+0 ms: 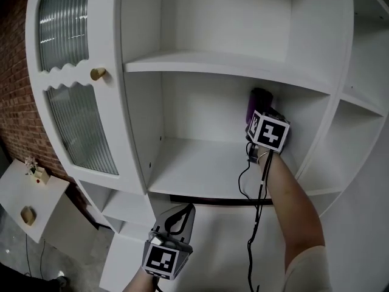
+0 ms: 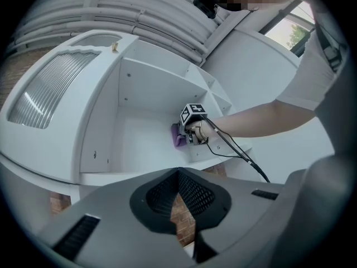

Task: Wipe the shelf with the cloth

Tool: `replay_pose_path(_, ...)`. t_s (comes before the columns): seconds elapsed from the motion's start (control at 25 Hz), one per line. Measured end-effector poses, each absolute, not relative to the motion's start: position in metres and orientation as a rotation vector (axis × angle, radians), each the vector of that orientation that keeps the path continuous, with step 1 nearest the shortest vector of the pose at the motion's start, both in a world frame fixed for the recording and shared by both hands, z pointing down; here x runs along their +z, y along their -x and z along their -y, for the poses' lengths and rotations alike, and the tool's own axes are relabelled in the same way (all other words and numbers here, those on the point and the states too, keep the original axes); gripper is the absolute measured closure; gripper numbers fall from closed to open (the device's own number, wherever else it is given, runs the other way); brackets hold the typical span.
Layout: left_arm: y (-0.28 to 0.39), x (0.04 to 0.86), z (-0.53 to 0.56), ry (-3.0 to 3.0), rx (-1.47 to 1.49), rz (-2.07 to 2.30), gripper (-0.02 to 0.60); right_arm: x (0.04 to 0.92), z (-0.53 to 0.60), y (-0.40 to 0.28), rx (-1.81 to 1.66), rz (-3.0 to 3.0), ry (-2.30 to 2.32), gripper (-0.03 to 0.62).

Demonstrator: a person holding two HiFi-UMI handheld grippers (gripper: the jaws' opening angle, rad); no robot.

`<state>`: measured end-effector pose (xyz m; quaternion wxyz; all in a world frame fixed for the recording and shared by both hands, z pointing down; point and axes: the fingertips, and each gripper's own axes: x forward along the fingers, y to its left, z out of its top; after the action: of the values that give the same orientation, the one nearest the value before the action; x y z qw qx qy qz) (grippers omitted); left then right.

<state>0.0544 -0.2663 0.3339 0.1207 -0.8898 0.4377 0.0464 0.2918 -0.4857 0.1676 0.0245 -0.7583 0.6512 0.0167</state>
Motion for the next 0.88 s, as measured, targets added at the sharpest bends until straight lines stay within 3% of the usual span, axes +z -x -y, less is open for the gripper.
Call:
replay_pose_path(0.2,-0.044,0.336,0.263,2.588,0.089,-1.275,0.568,0.166,0.475,-0.249,0.007,-2.072,2.171,0.513)
replay_pose_path(0.6,0.003,0.336,0.268,2.536,0.107,-1.323,0.568,0.199,0.477,-0.080,-0.040,-2.406,1.843,0.513)
replay_pose_path(0.88,0.030,0.336,0.268,2.537,0.131,-1.346,0.568,0.235,0.499,-0.032,-0.185,-2.484,1.841,0.513)
